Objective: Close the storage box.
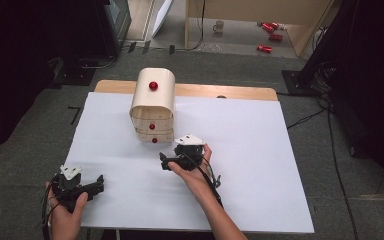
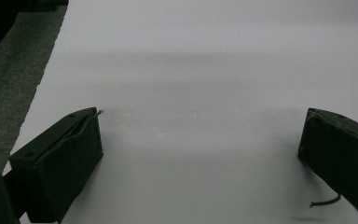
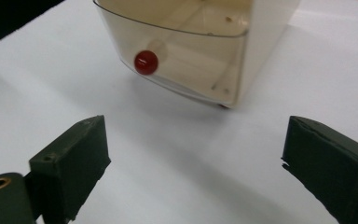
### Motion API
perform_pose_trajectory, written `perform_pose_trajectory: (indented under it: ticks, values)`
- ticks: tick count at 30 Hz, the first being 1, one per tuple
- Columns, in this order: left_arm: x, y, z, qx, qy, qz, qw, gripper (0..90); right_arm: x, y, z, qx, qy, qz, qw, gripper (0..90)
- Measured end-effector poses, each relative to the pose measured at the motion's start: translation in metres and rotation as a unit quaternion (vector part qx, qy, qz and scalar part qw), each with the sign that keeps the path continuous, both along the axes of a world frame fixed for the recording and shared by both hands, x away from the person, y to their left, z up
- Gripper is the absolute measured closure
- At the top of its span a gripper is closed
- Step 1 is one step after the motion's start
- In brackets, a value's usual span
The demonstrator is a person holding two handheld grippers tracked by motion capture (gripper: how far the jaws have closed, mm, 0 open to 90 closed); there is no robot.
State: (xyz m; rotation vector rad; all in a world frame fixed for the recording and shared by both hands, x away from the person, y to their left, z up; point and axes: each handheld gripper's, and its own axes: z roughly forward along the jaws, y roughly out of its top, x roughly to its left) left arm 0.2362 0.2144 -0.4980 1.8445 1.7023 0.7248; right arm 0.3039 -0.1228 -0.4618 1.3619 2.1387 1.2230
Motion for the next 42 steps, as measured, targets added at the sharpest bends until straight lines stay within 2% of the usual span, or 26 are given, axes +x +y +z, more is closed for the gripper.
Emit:
perform_pose_trajectory:
  ticks: [5, 18, 20, 21, 34, 42]
  values:
    - [0.000, 0.000, 0.000, 0.000, 0.000, 0.000, 1.0000, 0.0, -0.006, -0.018, 0.002, -0.012, -0.005, 0.000, 0.9999, 5.0]
    - [0.000, 0.000, 0.000, 0.000, 0.000, 0.000, 1.0000, 0.0, -0.021, -0.084, 0.005, -0.017, -0.007, -0.051, 0.9985, 4.8]
    - [0.000, 0.000, 0.000, 0.000, 0.000, 0.000, 1.0000, 0.0, -0.022, -0.089, 0.004, -0.018, -0.006, -0.054, 0.9983, 4.8]
    - [0.000, 0.000, 0.000, 0.000, 0.000, 0.000, 1.0000, 0.0, -0.026, -0.100, 0.003, -0.019, -0.004, -0.061, 0.9979, 4.8]
    - [0.000, 0.000, 0.000, 0.000, 0.000, 0.000, 1.0000, 0.0, -0.048, -0.143, -0.010, -0.032, 0.011, -0.081, 0.9962, 4.9]
    - [0.000, 0.000, 0.000, 0.000, 0.000, 0.000, 1.0000, 0.0, -0.063, -0.177, -0.023, -0.032, 0.027, -0.114, 0.9926, 5.4]
